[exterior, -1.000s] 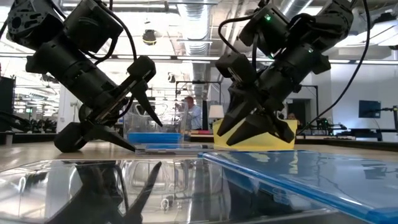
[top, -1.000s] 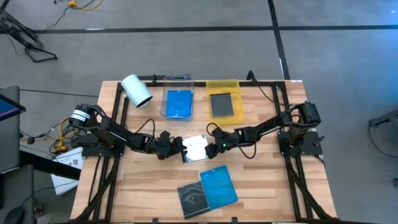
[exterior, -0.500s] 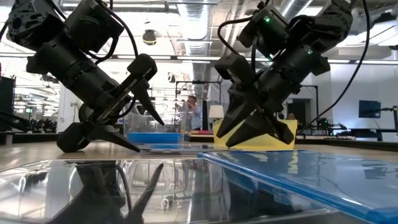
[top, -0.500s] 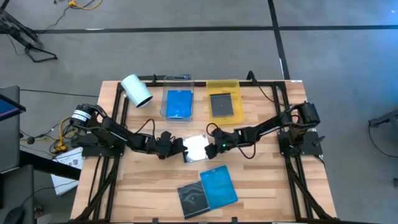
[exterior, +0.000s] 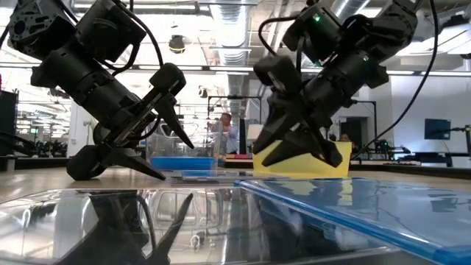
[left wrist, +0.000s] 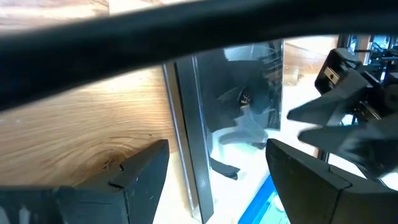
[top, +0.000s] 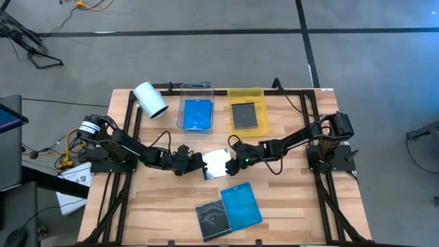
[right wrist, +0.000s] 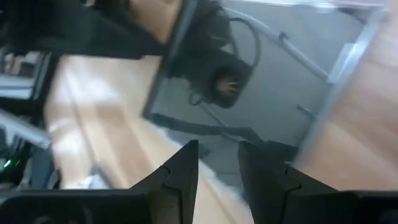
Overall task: Pick & place jewel cases by type
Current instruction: Put the left black CD case into the yellow bin
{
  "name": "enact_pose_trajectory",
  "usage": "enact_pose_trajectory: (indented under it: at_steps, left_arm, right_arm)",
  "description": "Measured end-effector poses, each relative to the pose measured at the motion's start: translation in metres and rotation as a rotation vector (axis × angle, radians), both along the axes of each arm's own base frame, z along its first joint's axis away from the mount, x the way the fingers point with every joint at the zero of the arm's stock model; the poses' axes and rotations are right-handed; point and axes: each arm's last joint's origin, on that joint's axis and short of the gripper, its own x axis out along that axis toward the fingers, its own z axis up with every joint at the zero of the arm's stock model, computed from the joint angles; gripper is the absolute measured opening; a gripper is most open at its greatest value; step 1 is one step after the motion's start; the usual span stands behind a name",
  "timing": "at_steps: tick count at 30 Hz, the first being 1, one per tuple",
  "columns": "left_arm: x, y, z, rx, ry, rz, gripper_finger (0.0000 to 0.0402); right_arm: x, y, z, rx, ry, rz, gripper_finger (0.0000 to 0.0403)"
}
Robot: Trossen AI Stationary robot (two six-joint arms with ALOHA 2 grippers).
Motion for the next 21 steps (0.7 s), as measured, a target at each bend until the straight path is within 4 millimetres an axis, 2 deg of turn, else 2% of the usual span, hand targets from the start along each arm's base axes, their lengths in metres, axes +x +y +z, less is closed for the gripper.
enact_pose_trajectory:
  at_steps: [4,10,16,19,21]
  left_arm:
    - [0.000,0.000,0.000,0.000,0.002,-0.003,0.0265]
    - [0.000,0.000,0.000,-0.001,0.004,-0.019,0.0265]
    - [0.000,-0.001,0.000,-0.004,-0.003,-0.021,0.0265]
    - [0.000,-0.001,0.000,-0.005,-0.004,-0.021,0.0265]
    - [0.000,-0.001,0.001,-0.005,-0.008,-0.021,0.0265]
  right_arm:
    - [0.002,0.001,0.003,-0.025,-0.046,0.113,0.0108]
    - [-0.001,-0.008,0.003,-0.054,-0.065,0.368,0.0108]
    - [-0.007,-0.025,0.036,-0.187,-0.176,0.427,0.0108]
    - [-0.017,-0.035,0.051,-0.349,-0.157,0.438,0.0108]
    - [-0.023,-0.038,0.052,-0.451,-0.102,0.470,0.0108]
